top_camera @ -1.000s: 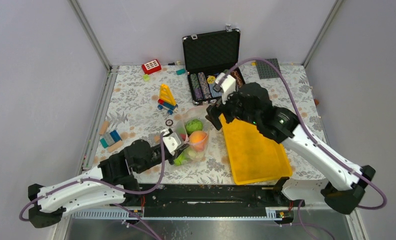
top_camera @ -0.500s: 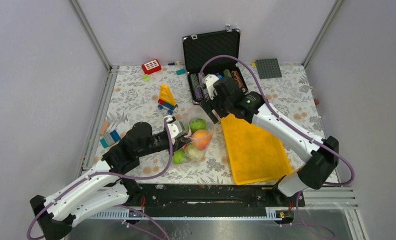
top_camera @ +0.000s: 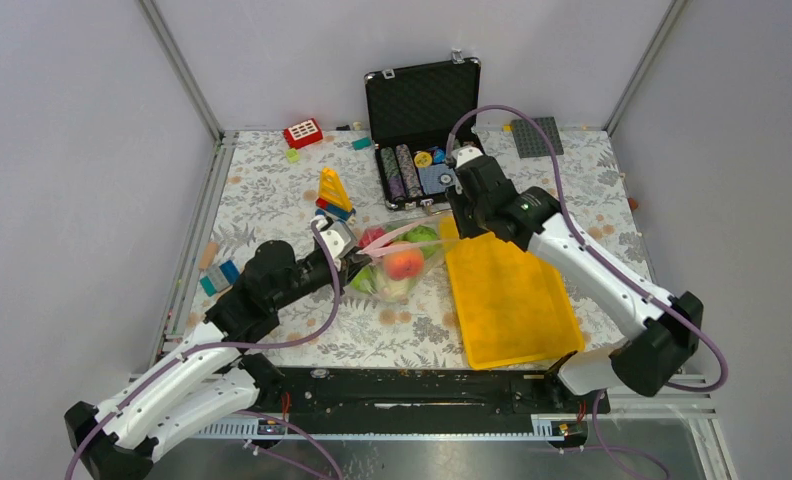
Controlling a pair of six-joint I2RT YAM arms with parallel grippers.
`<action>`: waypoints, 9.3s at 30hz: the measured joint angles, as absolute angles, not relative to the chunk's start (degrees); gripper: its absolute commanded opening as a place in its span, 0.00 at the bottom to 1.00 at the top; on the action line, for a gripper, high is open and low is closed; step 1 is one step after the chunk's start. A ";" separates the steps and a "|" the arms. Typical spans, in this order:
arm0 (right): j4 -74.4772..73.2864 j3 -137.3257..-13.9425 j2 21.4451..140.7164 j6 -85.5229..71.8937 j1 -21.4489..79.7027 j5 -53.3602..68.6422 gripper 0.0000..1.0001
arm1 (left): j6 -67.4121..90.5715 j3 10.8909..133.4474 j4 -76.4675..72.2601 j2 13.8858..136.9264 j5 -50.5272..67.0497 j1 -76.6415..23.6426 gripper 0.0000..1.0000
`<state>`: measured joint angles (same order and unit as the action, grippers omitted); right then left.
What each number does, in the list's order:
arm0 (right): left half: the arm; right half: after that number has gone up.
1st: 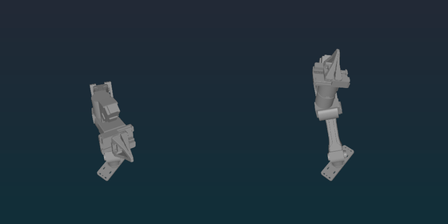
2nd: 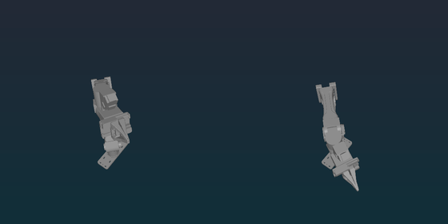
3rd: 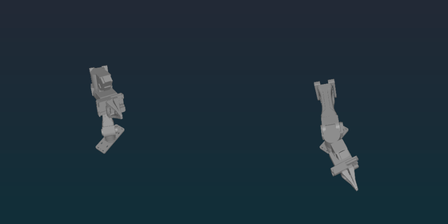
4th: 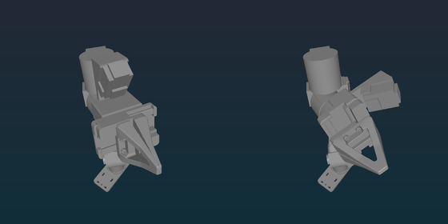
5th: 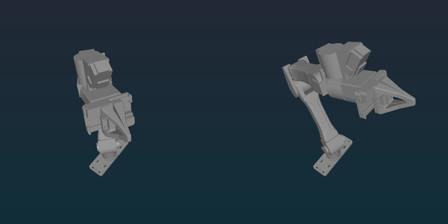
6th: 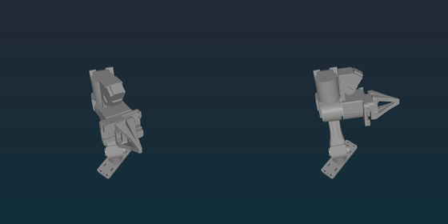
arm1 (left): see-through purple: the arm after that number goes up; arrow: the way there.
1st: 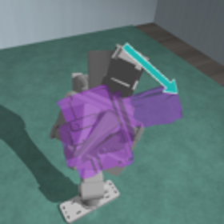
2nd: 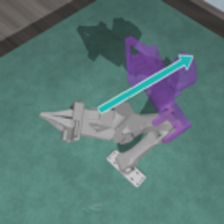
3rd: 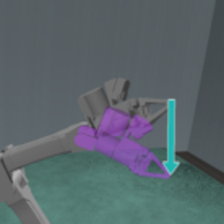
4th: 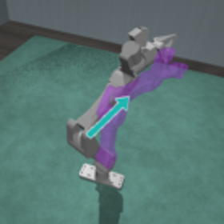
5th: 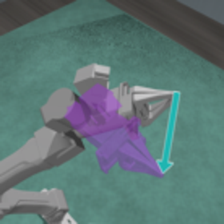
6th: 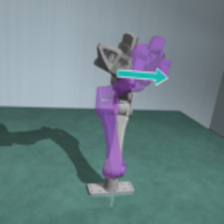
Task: Place the food in the zip-top bag and seal the zipper
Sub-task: Adjust the zipper food storage bag at the center of the board, then zip the zipper food storage bag at the center of the board.
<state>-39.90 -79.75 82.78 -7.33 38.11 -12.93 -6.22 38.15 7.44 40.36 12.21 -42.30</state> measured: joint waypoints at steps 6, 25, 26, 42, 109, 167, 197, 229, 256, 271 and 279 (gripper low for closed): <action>-41.52 -75.70 75.31 -8.86 38.11 -12.49 0.33 | -6.09 37.89 4.12 43.20 16.45 -38.20 0.00; -33.41 -66.04 56.03 26.13 36.25 14.96 0.99 | -24.05 50.48 17.72 54.39 34.72 -36.16 0.00; -32.53 -66.37 55.99 27.70 36.25 18.41 0.99 | -24.12 50.61 17.91 54.61 35.11 -36.16 0.00; -32.34 -85.06 76.47 43.99 44.42 50.15 1.00 | -23.70 55.05 23.14 55.79 35.99 -36.14 0.00; -35.64 -77.58 78.24 44.86 49.15 23.29 0.00 | -16.73 54.72 22.06 53.80 30.85 -35.92 0.42; -21.65 -68.71 72.53 21.28 49.15 15.97 0.00 | 13.37 30.41 -27.11 54.57 49.28 -24.84 0.00; -30.15 -72.16 71.64 26.44 49.65 14.55 0.00 | 6.09 35.20 -15.29 50.00 48.45 -25.58 0.66; -28.69 -71.50 71.24 24.62 49.60 18.31 0.64 | 10.44 35.44 -21.89 54.74 52.12 -27.51 0.00; -20.29 -79.33 78.37 21.17 49.89 37.19 0.47 | 5.80 36.91 -12.43 52.47 50.98 -29.41 0.00; -20.82 -79.55 79.77 21.65 50.94 35.07 0.22 | 5.32 36.99 -9.47 50.28 49.76 -29.58 0.00; -20.69 -79.55 79.77 21.61 51.00 34.50 0.14 | 4.78 36.93 -9.08 49.74 48.75 -29.58 0.00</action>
